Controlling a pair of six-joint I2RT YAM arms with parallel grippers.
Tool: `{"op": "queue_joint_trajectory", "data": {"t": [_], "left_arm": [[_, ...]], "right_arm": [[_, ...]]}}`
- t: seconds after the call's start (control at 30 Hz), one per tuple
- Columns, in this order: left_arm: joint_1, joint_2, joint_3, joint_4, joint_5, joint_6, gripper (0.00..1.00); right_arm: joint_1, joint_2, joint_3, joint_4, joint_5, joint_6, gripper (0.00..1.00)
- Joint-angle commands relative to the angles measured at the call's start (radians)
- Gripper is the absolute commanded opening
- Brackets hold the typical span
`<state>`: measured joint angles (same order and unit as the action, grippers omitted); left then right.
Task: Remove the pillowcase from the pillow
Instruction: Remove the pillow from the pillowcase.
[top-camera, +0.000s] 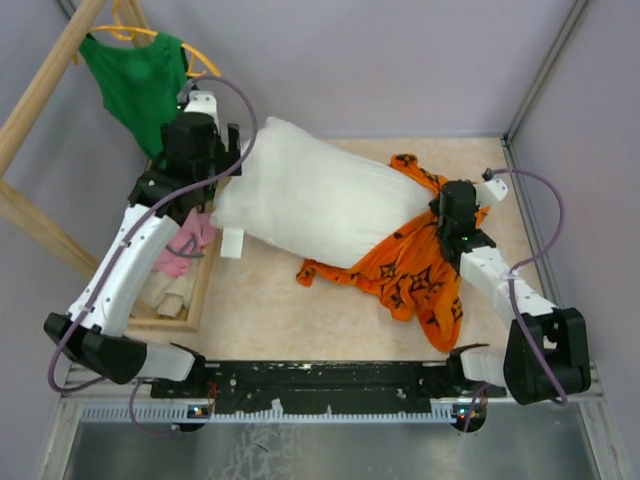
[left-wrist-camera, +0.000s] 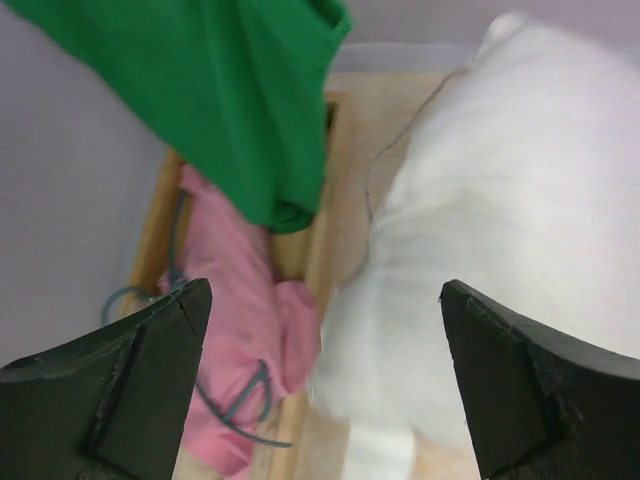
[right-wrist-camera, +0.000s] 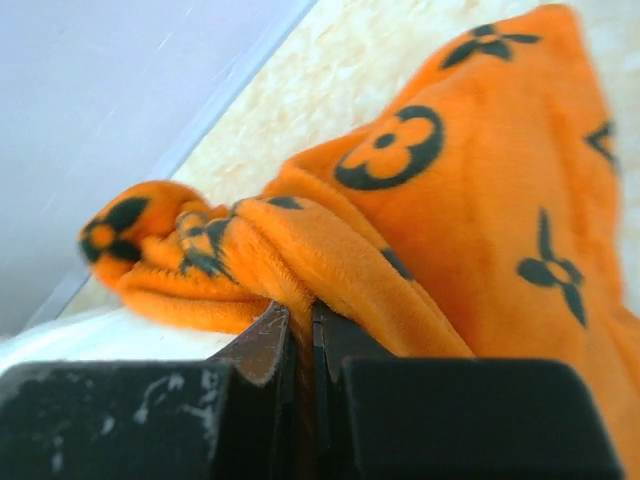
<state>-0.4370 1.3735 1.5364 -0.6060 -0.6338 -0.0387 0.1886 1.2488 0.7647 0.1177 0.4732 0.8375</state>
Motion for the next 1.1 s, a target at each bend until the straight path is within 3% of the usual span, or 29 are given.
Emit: {"op": "queue_joint_trajectory", "data": {"t": [0.0, 0.03, 0.1, 0.17, 0.33, 0.4, 0.57, 0.87, 0.97, 1.07], "left_arm": [[0.010, -0.119, 0.127, -0.051, 0.553, -0.106, 1.00], [0.009, -0.183, 0.060, 0.074, 0.723, -0.138, 1.00], [0.004, -0.233, -0.024, 0.189, 0.852, -0.236, 1.00], [-0.008, -0.192, -0.017, 0.095, 0.820, -0.256, 0.99], [-0.046, -0.176, -0.295, 0.148, 0.692, -0.394, 0.99], [-0.052, -0.209, -0.460, 0.296, 0.734, -0.506, 0.99], [-0.048, -0.238, -0.831, 0.900, 0.858, -0.767, 0.99], [-0.047, 0.061, -1.005, 1.644, 0.880, -1.114, 0.99], [-0.046, 0.222, -0.960, 1.728, 0.919, -1.191, 0.99], [-0.059, 0.326, -0.914, 1.689, 0.919, -1.202, 0.99]], "right_arm": [[-0.005, -0.050, 0.013, -0.044, 0.182, -0.070, 0.00], [-0.004, -0.050, 0.018, -0.048, 0.180, -0.072, 0.00], [0.002, -0.049, 0.023, -0.050, 0.177, -0.072, 0.00], [0.009, -0.049, 0.027, -0.050, 0.176, -0.073, 0.00], [0.038, -0.056, 0.037, -0.060, 0.194, -0.084, 0.00], [0.047, -0.060, 0.038, -0.054, 0.190, -0.086, 0.00], [0.082, -0.050, 0.046, -0.042, 0.191, -0.095, 0.00], [0.087, -0.079, 0.017, -0.022, 0.195, -0.093, 0.00], [0.087, -0.108, -0.006, -0.008, 0.212, -0.089, 0.00], [0.087, -0.146, -0.019, -0.006, 0.236, -0.095, 0.00]]}}
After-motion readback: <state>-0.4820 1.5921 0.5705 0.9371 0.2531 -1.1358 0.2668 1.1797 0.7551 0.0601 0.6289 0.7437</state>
